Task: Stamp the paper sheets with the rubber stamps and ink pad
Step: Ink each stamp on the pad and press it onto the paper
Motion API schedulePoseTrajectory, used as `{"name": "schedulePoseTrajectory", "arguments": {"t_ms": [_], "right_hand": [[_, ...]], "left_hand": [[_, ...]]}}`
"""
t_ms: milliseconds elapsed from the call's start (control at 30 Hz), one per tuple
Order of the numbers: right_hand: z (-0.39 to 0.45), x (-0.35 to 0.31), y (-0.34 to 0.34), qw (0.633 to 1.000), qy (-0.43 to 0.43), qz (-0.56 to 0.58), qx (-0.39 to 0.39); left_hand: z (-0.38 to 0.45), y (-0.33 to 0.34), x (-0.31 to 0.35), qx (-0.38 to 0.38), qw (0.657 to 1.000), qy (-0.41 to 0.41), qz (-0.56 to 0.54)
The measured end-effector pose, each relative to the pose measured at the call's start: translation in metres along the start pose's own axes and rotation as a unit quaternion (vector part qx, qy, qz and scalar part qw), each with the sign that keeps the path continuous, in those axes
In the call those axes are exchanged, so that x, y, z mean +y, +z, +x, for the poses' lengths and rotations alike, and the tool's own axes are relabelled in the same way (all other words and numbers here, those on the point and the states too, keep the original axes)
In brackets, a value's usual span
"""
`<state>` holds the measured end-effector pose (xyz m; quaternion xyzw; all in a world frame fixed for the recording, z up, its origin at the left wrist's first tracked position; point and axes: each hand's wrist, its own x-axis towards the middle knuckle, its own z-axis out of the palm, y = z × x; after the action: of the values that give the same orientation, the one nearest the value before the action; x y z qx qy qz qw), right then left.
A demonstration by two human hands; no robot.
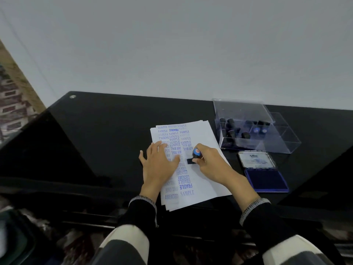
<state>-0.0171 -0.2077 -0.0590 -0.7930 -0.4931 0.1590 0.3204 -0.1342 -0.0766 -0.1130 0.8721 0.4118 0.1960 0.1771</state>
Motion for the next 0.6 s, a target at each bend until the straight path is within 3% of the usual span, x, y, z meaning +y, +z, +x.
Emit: {"name": "schedulePoseTrajectory", "arguments": {"t_ms": [600], "right_hand": [[0.0021,-0.0042,0.0062,0.999,0.010,-0.037,-0.010]], "left_hand": [[0.0019,0.0033,-0.0007,0.008,1.000,0.005,0.001]]}}
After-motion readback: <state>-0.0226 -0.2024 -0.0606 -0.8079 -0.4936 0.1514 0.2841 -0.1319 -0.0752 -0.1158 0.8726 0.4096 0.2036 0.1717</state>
